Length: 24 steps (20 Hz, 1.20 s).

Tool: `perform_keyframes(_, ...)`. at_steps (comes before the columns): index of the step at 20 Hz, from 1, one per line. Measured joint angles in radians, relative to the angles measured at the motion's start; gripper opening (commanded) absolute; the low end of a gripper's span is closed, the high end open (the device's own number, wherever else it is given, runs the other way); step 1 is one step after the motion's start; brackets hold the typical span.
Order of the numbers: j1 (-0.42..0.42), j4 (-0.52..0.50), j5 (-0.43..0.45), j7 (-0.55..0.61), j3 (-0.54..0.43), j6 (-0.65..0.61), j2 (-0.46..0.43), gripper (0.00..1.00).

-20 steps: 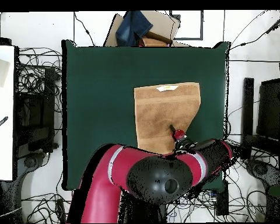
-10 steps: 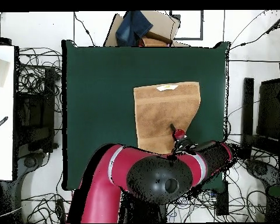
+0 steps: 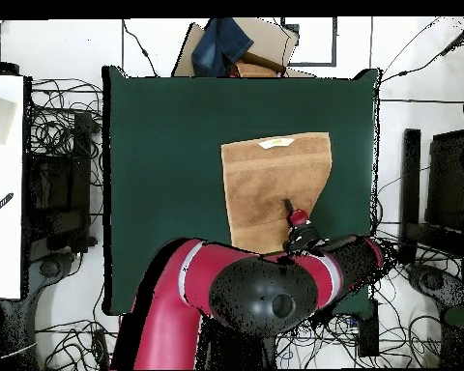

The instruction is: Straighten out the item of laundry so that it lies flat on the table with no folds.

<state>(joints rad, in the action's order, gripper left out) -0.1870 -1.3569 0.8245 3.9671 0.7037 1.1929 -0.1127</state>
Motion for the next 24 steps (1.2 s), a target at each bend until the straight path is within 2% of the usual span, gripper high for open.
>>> perform_keyframes(6, 0.002, -0.012, -0.024, 0.0, 0.0, 0.0, -0.001, 0.0)
perform_keyframes(24, -0.005, -0.01, -0.022, 0.0, -0.002, 0.017, -0.004, 0.0)
